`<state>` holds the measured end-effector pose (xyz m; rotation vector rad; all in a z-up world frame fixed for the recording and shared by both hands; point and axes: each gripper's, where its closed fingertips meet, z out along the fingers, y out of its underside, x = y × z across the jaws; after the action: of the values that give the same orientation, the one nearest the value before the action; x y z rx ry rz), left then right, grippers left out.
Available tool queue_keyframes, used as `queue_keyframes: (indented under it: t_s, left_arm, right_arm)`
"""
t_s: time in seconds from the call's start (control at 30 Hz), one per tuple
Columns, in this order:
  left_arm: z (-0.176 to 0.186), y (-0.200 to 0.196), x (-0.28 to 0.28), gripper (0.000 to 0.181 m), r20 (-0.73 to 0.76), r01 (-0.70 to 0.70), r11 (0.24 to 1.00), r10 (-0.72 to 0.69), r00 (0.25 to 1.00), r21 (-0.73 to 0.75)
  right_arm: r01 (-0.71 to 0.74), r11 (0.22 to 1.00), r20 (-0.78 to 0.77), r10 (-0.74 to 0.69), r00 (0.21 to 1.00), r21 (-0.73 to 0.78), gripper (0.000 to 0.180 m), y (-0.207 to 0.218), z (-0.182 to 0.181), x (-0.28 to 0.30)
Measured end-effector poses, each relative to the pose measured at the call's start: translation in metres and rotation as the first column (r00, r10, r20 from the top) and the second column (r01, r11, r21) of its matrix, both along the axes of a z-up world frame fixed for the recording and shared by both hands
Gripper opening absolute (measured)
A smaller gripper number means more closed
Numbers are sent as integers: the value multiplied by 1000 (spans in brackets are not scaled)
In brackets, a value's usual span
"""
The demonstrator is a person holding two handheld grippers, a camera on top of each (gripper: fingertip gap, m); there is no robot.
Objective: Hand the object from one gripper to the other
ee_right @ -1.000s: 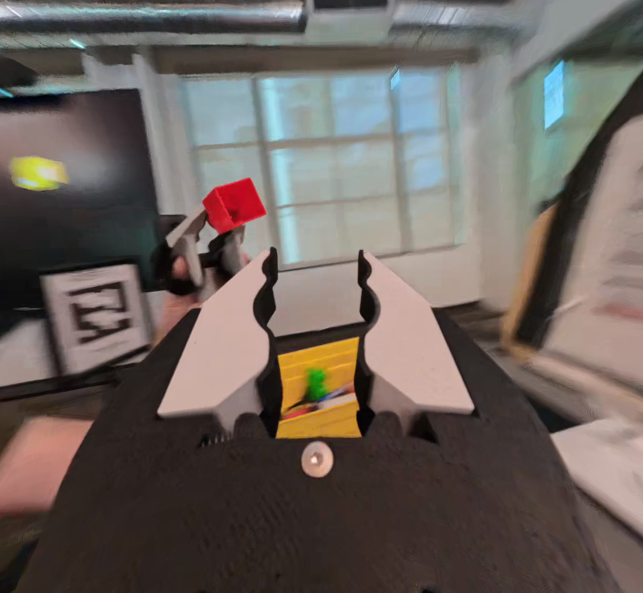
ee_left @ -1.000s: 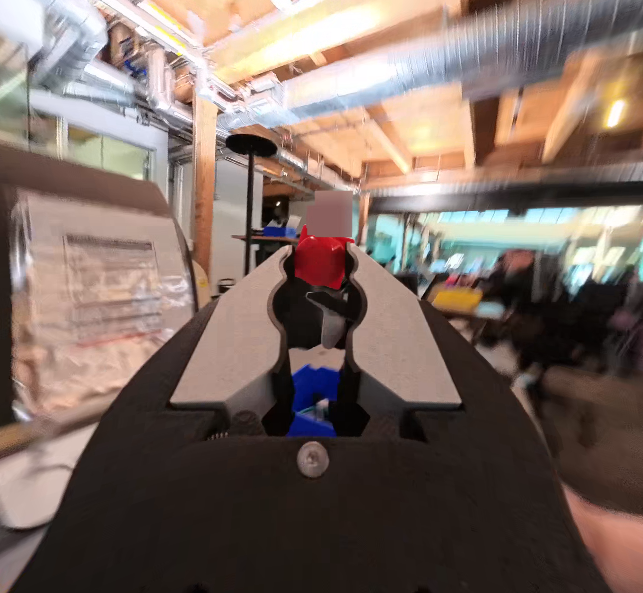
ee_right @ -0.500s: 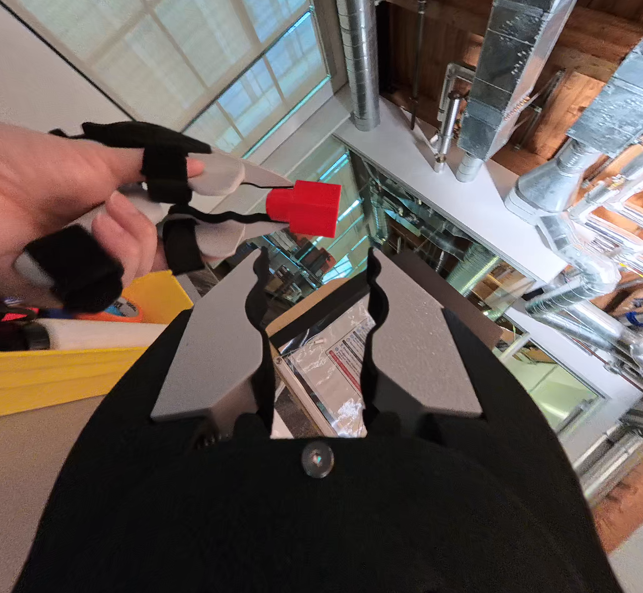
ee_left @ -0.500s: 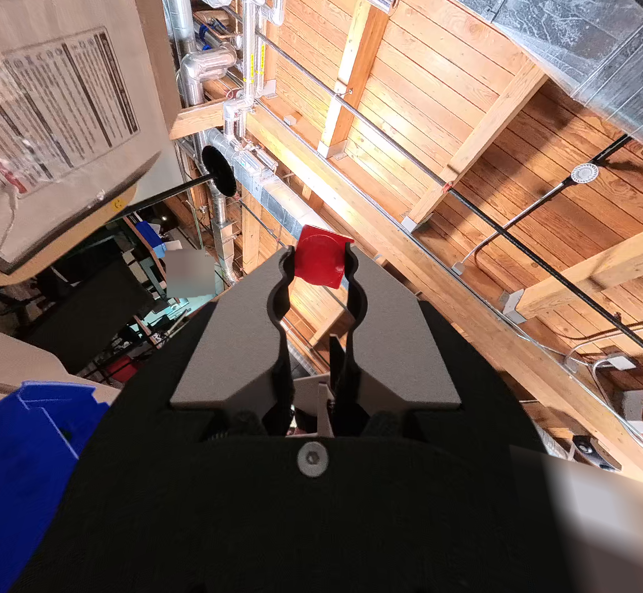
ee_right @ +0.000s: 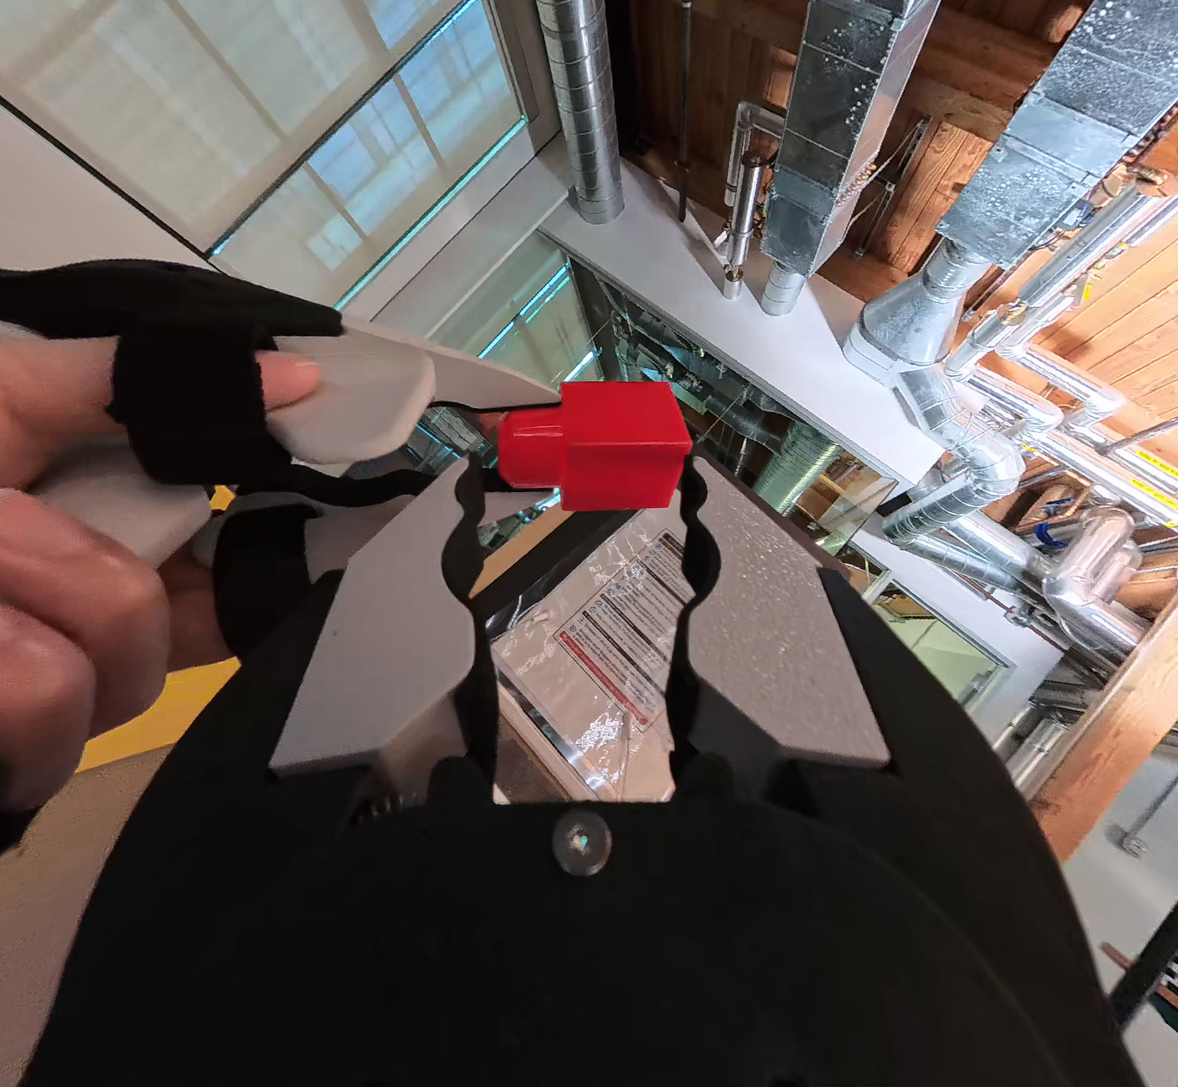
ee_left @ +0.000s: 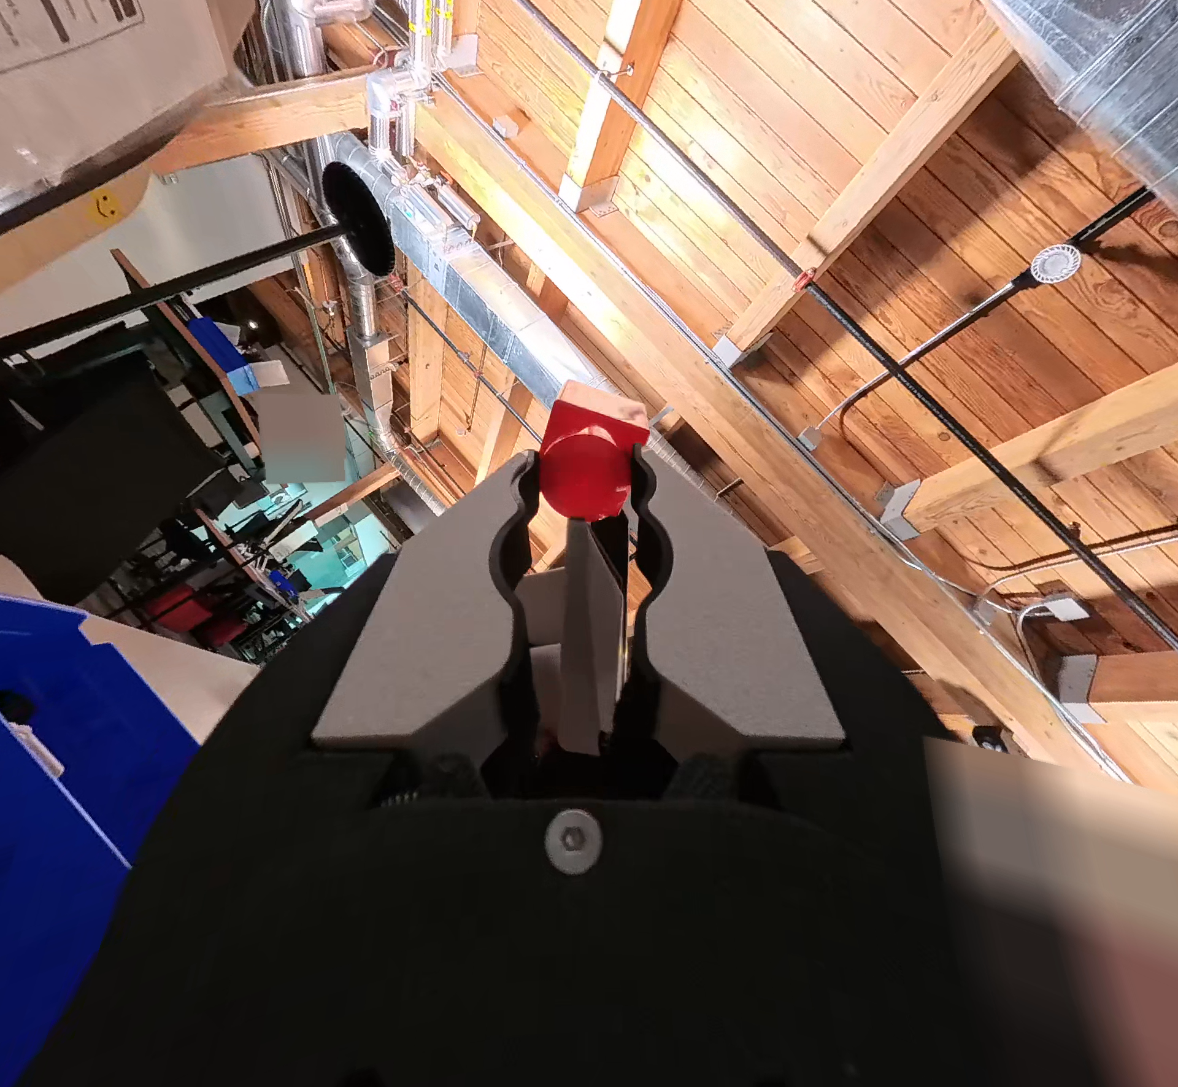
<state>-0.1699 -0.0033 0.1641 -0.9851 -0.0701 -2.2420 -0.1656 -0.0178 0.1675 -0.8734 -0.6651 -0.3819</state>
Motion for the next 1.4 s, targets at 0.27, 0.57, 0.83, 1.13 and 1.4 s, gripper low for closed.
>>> queue_keyframes:
  t_s: [0.27,0.57,0.83,1.13,1.4]
  left_arm:
    - [2,-14,7,26,-7,37,999,-37,999,12]
    - [11,-23,10,36,-14,54,992,-53,998,116]
    - [37,-25,-13,62,-89,-325,557,590,803,765]
    - [11,-89,22,84,-187,51,235,608,771,971]
    - [-17,-117,39,67,211,211,-354,841,497,911]
  right_arm:
    - [23,1000,-17,-22,1000,15,63,1,4,9]
    - [-22,1000,-47,22,999,-1,62,-7,16,18]
    - [-793,470,-617,507,602,-387,62,-27,22,37]
    - [-885,66,-547,764,342,-460,63,-93,4,38]
    - [-773,-345,-777,561,286,-533,63,-103,-27,28]
